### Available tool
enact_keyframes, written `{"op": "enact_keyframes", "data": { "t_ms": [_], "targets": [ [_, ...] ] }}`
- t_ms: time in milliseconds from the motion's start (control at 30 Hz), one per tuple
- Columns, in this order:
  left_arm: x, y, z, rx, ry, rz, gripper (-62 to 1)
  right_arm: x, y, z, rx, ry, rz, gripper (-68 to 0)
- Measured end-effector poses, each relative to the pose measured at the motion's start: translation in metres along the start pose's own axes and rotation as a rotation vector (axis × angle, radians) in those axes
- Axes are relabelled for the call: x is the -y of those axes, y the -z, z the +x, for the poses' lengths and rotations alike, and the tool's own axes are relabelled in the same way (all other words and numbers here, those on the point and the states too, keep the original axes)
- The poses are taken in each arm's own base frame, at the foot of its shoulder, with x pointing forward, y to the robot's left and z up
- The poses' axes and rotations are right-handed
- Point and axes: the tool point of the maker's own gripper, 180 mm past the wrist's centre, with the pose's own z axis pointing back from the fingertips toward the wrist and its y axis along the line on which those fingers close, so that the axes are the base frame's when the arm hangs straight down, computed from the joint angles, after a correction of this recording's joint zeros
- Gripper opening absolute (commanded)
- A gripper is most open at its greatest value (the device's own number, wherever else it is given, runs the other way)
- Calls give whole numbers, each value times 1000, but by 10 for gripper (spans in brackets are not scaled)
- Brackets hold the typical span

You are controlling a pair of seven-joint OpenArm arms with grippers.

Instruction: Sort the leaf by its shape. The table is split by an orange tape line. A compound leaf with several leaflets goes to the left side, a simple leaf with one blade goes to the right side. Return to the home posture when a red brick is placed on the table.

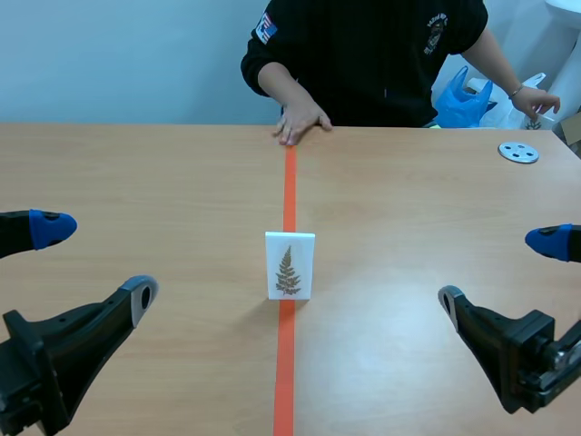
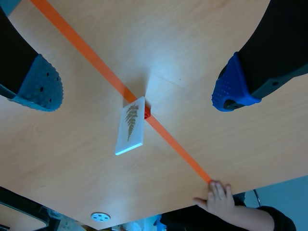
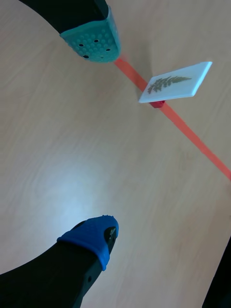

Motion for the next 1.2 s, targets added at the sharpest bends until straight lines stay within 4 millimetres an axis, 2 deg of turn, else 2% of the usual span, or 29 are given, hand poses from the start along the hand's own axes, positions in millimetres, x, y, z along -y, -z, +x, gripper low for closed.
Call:
{"op": "enact_keyframes", "data": {
  "t_ms": [67,233,333,500,633,867,1100,1200],
  "targets": [
    [0,0,0,0,0,0,14,2,2,-4,-31,-32,-1,4],
    [0,0,0,0,0,0,14,9,14,11,-3,-62,0,4],
    [0,0,0,0,0,0,14,3,22,13,16,-52,22,4],
    [0,0,0,0,0,0,14,-12,38,-12,-26,0,75,4],
    [0,0,0,0,0,0,14,-11,57,-32,-52,45,80,4],
    [0,0,0,0,0,0,14,-15,100,-37,-35,53,95,4],
    [0,0,0,0,0,0,14,-33,142,-53,-47,62,143,4],
    [0,0,0,0,0,0,14,-45,158,-54,-44,48,171,4]
  ]
}}
